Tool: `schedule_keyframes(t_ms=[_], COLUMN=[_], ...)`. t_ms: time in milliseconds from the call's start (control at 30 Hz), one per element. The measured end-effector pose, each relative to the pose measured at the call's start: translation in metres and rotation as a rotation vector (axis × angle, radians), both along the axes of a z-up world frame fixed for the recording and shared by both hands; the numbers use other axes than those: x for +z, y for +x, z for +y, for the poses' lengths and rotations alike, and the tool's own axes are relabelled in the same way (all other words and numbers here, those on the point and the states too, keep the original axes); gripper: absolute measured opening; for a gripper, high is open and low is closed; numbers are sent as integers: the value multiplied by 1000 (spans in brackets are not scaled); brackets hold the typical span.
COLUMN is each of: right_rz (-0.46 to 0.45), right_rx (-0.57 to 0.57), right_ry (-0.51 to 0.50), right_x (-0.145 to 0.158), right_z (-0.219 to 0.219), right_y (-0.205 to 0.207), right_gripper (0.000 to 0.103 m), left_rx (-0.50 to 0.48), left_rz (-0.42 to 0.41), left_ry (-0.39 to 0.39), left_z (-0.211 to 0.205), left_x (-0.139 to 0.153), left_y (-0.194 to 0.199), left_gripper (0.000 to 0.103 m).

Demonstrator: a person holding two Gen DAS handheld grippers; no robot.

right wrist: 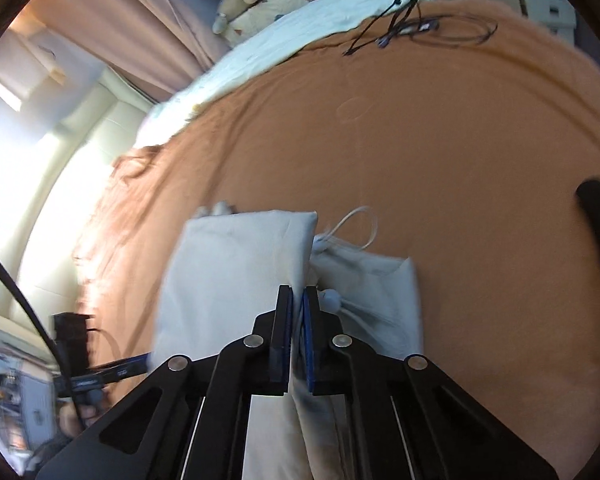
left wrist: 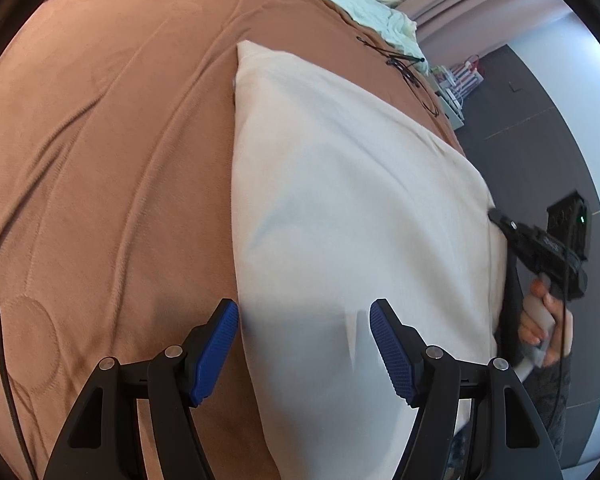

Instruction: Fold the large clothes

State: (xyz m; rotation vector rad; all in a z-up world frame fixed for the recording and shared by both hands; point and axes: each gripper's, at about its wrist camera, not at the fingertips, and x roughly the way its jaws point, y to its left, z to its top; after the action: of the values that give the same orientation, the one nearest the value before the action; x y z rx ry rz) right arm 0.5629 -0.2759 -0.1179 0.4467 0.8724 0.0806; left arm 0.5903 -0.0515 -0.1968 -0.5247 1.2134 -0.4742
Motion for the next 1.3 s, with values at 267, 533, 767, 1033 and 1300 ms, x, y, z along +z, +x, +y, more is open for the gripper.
schedule_keyframes(t_ms=[267, 533, 767, 1033, 1300], right_rz=[50, 69, 134, 161, 183], right_rx=[-173, -79, -53, -60, -42], right_ry=[-75, -35, -27, -19, 36], right_x=[-5, -17, -24, -35, -46], right_z=[4, 4, 18, 41, 59], right_y=[35, -17, -79, -127, -143], right_gripper=[3, 78, 78, 78, 32], left_rx=[4, 10, 5, -4, -14], left_rz=[25, 38, 44, 60, 96], left_ry=[-4, -17, -10, 4, -15], left_z=[-3, -6, -12, -9, -8], left_x=[-7, -5, 3, 12, 13], left_y=[-8, -26, -55, -90, -111], left_gripper=[62, 62, 61, 57, 46])
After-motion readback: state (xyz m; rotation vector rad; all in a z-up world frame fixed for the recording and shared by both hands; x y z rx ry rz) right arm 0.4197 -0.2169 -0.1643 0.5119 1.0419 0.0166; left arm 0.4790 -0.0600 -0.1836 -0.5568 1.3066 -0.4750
